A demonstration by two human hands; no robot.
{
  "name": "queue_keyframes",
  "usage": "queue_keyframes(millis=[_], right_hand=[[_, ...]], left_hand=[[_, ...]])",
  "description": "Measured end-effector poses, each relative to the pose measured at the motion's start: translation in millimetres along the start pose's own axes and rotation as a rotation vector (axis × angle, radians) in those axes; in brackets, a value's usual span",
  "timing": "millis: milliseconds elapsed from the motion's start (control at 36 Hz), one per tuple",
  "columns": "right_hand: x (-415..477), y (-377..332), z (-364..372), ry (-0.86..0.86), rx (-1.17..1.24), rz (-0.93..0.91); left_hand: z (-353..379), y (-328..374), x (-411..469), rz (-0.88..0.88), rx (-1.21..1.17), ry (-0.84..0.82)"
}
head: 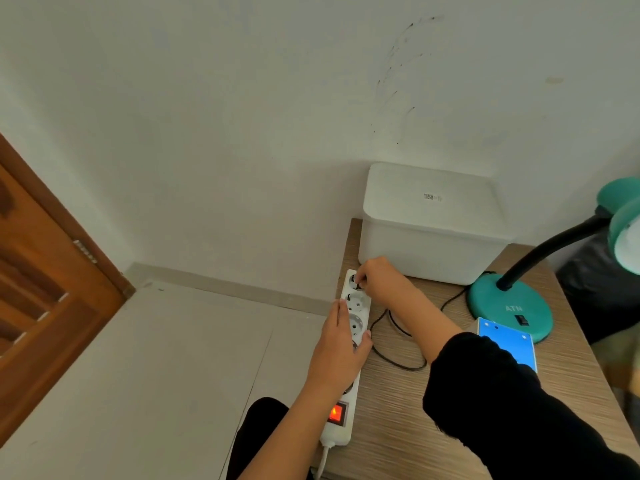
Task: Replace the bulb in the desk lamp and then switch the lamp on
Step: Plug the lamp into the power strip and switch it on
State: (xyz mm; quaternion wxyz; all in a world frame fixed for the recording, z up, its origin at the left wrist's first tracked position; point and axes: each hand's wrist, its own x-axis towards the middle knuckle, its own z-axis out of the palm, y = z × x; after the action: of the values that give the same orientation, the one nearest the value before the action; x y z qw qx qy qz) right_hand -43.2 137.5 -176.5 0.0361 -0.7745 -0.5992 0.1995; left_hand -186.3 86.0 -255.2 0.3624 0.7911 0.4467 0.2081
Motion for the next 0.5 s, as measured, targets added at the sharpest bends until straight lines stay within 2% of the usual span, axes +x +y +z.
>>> queue_keyframes(millis=[306, 500], right_hand=[[1.0, 1.4, 8.0, 0.126, 0.202, -0.023], [-5.2, 9.8, 25.0, 0.399, 0.376, -0.048]], left_hand=[[0.7, 2.0, 0.1, 0.005, 0.021, 0.008], [3.7, -3.2, 1.6, -0.002, 0.012, 0.015]])
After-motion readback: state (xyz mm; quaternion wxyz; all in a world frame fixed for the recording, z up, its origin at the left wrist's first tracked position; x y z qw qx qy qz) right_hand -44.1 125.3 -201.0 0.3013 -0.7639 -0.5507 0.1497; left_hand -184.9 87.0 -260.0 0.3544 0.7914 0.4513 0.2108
